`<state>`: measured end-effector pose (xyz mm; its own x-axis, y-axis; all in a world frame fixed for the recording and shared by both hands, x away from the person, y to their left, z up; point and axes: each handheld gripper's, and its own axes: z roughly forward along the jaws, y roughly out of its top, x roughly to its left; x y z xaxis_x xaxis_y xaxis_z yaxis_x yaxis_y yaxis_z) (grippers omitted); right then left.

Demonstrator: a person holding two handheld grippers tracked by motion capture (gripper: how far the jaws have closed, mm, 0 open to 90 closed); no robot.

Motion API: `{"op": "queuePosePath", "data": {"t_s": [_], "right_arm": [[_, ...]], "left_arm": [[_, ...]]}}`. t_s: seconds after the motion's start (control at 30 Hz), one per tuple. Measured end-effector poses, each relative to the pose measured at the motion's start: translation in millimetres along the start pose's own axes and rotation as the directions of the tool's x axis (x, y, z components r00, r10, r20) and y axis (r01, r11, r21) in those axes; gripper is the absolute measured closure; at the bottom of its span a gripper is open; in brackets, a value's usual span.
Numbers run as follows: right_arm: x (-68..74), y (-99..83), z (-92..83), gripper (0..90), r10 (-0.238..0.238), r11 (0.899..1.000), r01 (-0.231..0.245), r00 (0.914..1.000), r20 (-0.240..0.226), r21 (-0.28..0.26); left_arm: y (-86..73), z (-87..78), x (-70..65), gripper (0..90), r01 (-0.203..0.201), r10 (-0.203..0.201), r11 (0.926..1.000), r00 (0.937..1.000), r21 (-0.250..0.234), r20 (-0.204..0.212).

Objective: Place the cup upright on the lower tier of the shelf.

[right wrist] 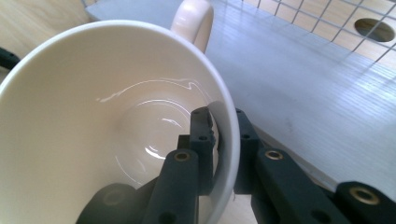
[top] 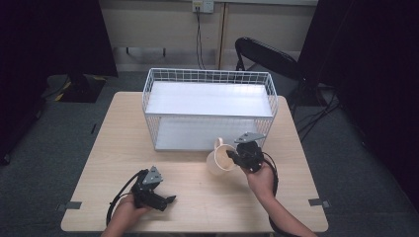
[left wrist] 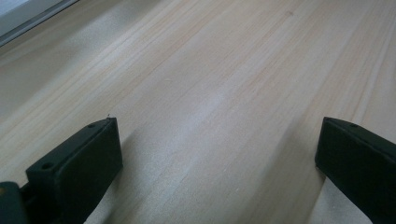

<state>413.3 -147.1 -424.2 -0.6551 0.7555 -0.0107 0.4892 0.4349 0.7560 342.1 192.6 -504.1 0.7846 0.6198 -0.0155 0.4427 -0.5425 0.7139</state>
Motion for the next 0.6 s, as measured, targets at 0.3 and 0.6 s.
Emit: {"op": "queuePosePath", "data": {"t_s": [0.3, 0.6], "right_arm": [[-5.6, 2.4, 3.4, 83.2, 0.03, 0.999, -0.027, 0.9979, 0.058, -0.041], [-10.9, 3.8, 4.7, 83.2, 0.058, 0.996, -0.05, 0.9937, 0.096, -0.078]], "left_arm": [[0.0, 0.0, 0.0, 0.1, 0.001, -0.001, 1.0, 1.0, 0.0, 0.0], [0.0, 0.0, 0.0, 0.1, 0.0, 0.0, 1.0, 1.0, -0.001, 0.0]]}}
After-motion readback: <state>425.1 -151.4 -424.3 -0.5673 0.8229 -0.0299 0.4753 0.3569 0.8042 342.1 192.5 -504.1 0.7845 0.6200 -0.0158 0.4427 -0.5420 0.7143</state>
